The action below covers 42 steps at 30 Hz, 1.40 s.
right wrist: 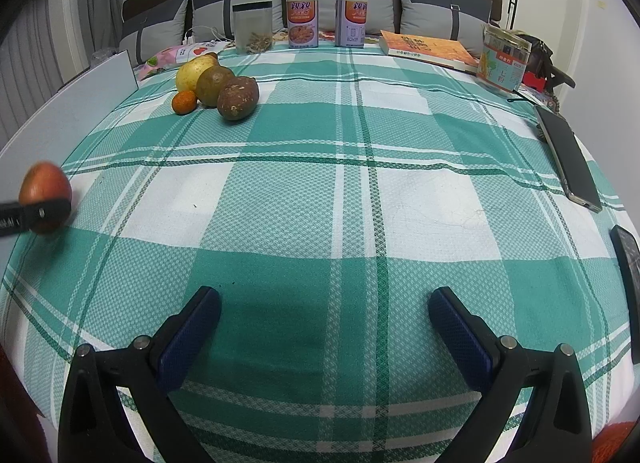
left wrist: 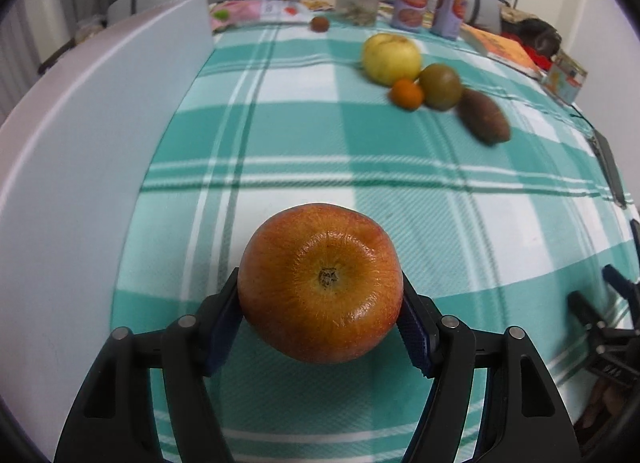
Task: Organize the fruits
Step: 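Lift the red apple with the left tool while the right tool grasps the sweet potato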
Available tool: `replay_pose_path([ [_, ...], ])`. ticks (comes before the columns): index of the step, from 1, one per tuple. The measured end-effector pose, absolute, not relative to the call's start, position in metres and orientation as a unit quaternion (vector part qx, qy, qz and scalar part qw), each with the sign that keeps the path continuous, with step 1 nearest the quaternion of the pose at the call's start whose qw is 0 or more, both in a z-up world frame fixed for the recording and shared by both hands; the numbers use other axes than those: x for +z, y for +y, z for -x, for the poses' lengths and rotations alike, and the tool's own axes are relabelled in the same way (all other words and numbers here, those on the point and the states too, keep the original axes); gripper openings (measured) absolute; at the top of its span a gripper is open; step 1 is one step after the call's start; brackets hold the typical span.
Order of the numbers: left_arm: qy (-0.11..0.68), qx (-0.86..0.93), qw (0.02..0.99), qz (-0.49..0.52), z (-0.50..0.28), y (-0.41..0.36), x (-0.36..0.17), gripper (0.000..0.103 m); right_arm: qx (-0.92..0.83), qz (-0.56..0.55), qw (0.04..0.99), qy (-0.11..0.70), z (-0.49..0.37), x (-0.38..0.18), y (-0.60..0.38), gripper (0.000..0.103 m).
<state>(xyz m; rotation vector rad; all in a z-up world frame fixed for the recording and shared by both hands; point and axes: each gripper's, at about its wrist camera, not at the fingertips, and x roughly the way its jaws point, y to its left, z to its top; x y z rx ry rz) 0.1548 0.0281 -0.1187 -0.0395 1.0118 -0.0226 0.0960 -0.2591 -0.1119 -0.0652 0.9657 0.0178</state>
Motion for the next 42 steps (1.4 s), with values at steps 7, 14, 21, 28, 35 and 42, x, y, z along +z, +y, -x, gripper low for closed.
replay_pose_path([
  [7, 0.451, 0.018, 0.892, 0.008, -0.153, 0.035, -0.131, 0.096, 0.011, 0.029, 0.885, 0.465, -0.097, -0.113, -0.259, 0.103],
  [14, 0.444, 0.014, 0.896, 0.009, -0.154, 0.037, -0.133, 0.099, 0.056, -0.025, 0.855, 0.515, -0.143, -0.087, -0.258, 0.103],
  [21, 0.443, 0.016, 0.896, 0.008, -0.152, 0.036, -0.133, 0.099, 0.101, -0.047, 0.821, 0.560, -0.278, -0.075, -0.221, 0.087],
  [28, 0.443, 0.016, 0.897, 0.008, -0.152, 0.036, -0.133, 0.099, 0.106, -0.013, 0.780, 0.616, -0.335, -0.116, -0.187, 0.042],
  [35, 0.443, 0.016, 0.896, 0.008, -0.152, 0.036, -0.133, 0.099, 0.119, -0.022, 0.765, 0.632, -0.286, -0.095, -0.199, 0.040],
  [42, 0.443, 0.018, 0.896, 0.007, -0.152, 0.035, -0.133, 0.099, 0.129, 0.018, 0.766, 0.630, -0.176, -0.102, -0.195, 0.041],
])
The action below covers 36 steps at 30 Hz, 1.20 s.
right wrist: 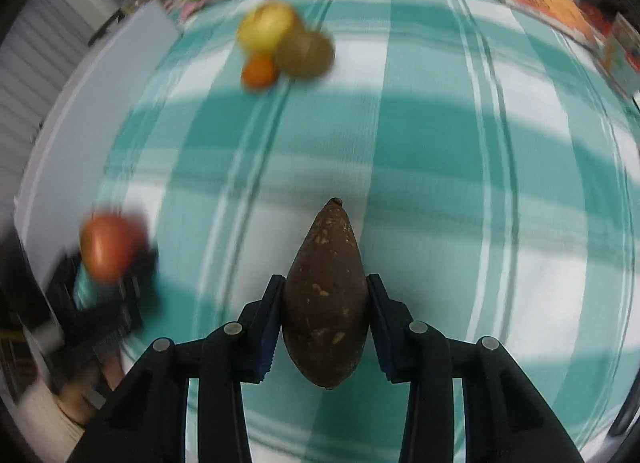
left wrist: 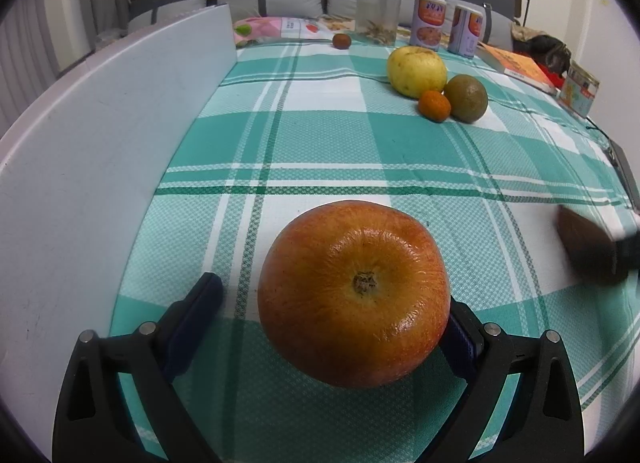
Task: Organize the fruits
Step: 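Lift the red apple with the left tool while the right tool grasps the sweet potato, then lower the apple and sweet potato onto the cloth and open both tools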
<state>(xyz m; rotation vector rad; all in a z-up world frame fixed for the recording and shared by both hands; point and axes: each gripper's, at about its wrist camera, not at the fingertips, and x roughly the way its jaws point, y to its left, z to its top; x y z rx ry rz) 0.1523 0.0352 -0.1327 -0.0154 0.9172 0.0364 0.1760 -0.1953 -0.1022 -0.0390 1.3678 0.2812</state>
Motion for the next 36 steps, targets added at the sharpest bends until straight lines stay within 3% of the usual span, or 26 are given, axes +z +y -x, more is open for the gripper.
replay_pose_path([
  [1, 0.443, 0.018, 0.896, 0.008, -0.152, 0.035, -0.133, 0.099, 0.129, 0.027, 0.778, 0.614, -0.169, -0.100, -0.194, 0.043],
  [3, 0.445, 0.016, 0.896, 0.009, -0.153, 0.036, -0.132, 0.099, 0.130, 0.024, 0.787, 0.603, -0.156, -0.098, -0.195, 0.064],
  [4, 0.448, 0.012, 0.894, 0.010, -0.153, 0.037, -0.132, 0.098, 0.130, 0.011, 0.793, 0.596, -0.149, -0.095, -0.198, 0.081],
  [5, 0.460, 0.003, 0.888, 0.007, -0.152, 0.038, -0.130, 0.098, 0.125, 0.001, 0.805, 0.579, -0.138, -0.089, -0.204, 0.089],
  [14, 0.503, -0.002, 0.863, 0.037, -0.096, 0.045, -0.125, 0.098, 0.082, 0.065, 0.838, 0.535, -0.064, -0.100, -0.212, 0.091],
  [18, 0.499, 0.014, 0.866, 0.005, -0.093, 0.034, -0.128, 0.099, 0.081, 0.065, 0.842, 0.529, -0.067, -0.103, -0.208, 0.097],
  [19, 0.498, 0.015, 0.867, 0.011, -0.093, 0.035, -0.129, 0.099, 0.083, 0.060, 0.843, 0.529, -0.069, -0.107, -0.206, 0.103],
  [36, 0.477, 0.015, 0.879, 0.000, -0.087, 0.036, -0.131, 0.101, 0.074, 0.058, 0.871, 0.482, -0.055, -0.110, -0.203, 0.103],
])
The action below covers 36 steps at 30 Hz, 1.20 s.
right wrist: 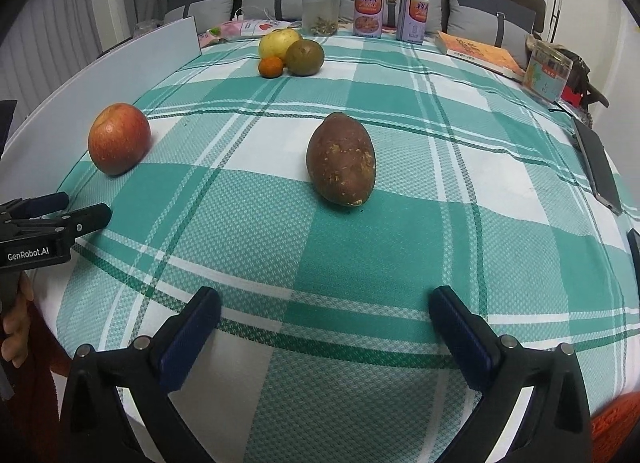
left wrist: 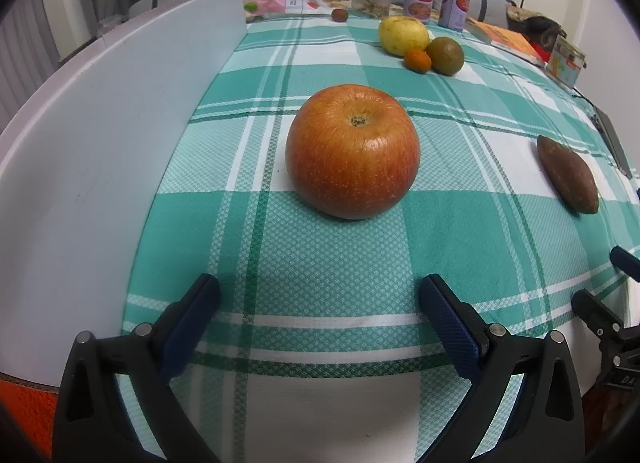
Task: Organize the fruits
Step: 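Lower the apple and sweet potato onto the cloth and open both tools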
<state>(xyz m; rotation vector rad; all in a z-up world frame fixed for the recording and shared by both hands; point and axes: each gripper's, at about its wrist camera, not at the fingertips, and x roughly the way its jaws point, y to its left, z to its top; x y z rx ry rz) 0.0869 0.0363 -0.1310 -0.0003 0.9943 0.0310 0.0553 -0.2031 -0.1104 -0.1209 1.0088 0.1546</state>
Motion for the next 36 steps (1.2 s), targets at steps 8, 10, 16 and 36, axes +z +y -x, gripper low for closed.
replay_pose_path([
  [8, 0.474, 0.015, 0.880, -0.002, -0.0872, 0.0360, -0.1322, 0.102, 0.075, 0.057, 0.876, 0.474, -0.0542, -0.1111, -0.2044, 0.103],
  [10, 0.474, 0.015, 0.880, -0.002, -0.0873, 0.0358, -0.1324, 0.102, 0.075, 0.056, 0.876, 0.473, -0.0540, -0.1112, -0.2044, 0.103],
  [16, 0.474, 0.014, 0.881, -0.003, -0.0872, 0.0358, -0.1326, 0.102, 0.074, 0.056, 0.876, 0.473, -0.0545, -0.1111, -0.2046, 0.103],
  [36, 0.476, 0.008, 0.879, -0.005, -0.0868, 0.0358, -0.1330, 0.102, 0.071, 0.056, 0.875, 0.475, -0.0553, -0.1109, -0.2049, 0.103],
])
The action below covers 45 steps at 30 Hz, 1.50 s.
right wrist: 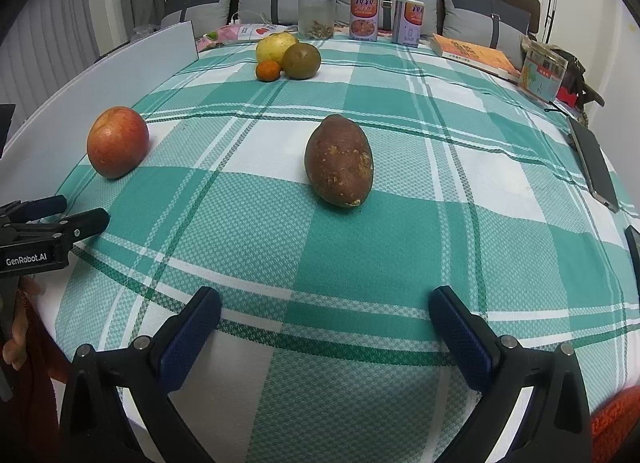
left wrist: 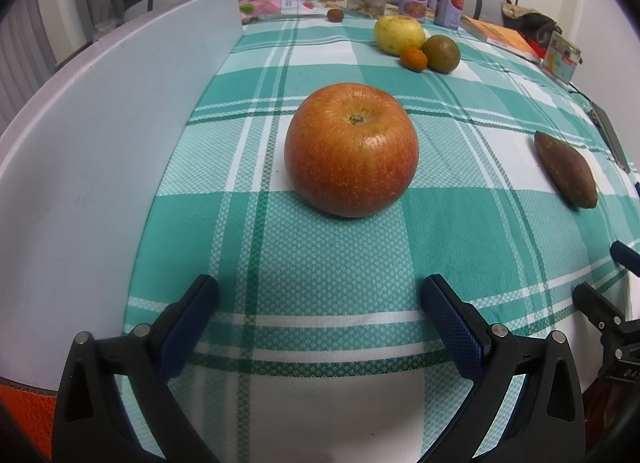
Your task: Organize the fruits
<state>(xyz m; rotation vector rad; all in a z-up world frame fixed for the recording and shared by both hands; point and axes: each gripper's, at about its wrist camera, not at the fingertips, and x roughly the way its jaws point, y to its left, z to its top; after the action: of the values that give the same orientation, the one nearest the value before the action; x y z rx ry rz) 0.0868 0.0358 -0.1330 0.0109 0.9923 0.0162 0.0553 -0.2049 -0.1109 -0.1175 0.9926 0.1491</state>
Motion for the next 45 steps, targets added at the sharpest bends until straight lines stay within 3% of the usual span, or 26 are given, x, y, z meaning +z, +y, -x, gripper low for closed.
replay_pose_path([
  [16, 0.465, 0.002, 0.885, -0.007, -0.081, 0.038, -0.132, 0.102, 0.078, 0.057, 0.870, 0.484, -0.057, -0.111, -0.206, 0.103],
  [23, 0.520, -0.141, 0.837, 0.096, -0.127, 0.075, -0.090, 0.100, 0.099, -0.051, 0.821, 0.560, -0.129, -0.073, -0.255, 0.103],
  [27, 0.545, -0.154, 0.821, 0.071, -0.164, 0.064, -0.076, 0.100, 0.119, -0.109, 0.753, 0.637, -0.187, -0.072, -0.258, 0.102],
  [35, 0.580, -0.111, 0.805, -0.050, -0.188, 0.023, -0.099, 0.097, 0.122, -0.010, 0.699, 0.704, -0.222, -0.098, -0.206, 0.074],
  [36, 0.580, -0.108, 0.805, -0.055, -0.187, 0.022, -0.100, 0.084, 0.117, 0.004, 0.695, 0.709, -0.221, -0.103, -0.201, 0.070],
  [37, 0.584, -0.095, 0.803, -0.068, -0.188, 0.021, -0.102, 0.076, 0.114, 0.013, 0.691, 0.714, -0.221, -0.107, -0.198, 0.059],
  [38, 0.587, -0.090, 0.801, -0.074, -0.189, 0.020, -0.104, 0.072, 0.109, 0.020, 0.682, 0.723, -0.220, -0.112, -0.195, 0.049],
  [40, 0.585, -0.090, 0.803, -0.067, -0.189, 0.023, -0.102, 0.071, 0.102, 0.032, 0.686, 0.720, -0.218, -0.111, -0.194, 0.040],
  [45, 0.564, -0.095, 0.820, -0.037, -0.181, 0.032, -0.085, 0.070, 0.126, -0.001, 0.695, 0.708, -0.212, -0.091, -0.196, 0.040],
])
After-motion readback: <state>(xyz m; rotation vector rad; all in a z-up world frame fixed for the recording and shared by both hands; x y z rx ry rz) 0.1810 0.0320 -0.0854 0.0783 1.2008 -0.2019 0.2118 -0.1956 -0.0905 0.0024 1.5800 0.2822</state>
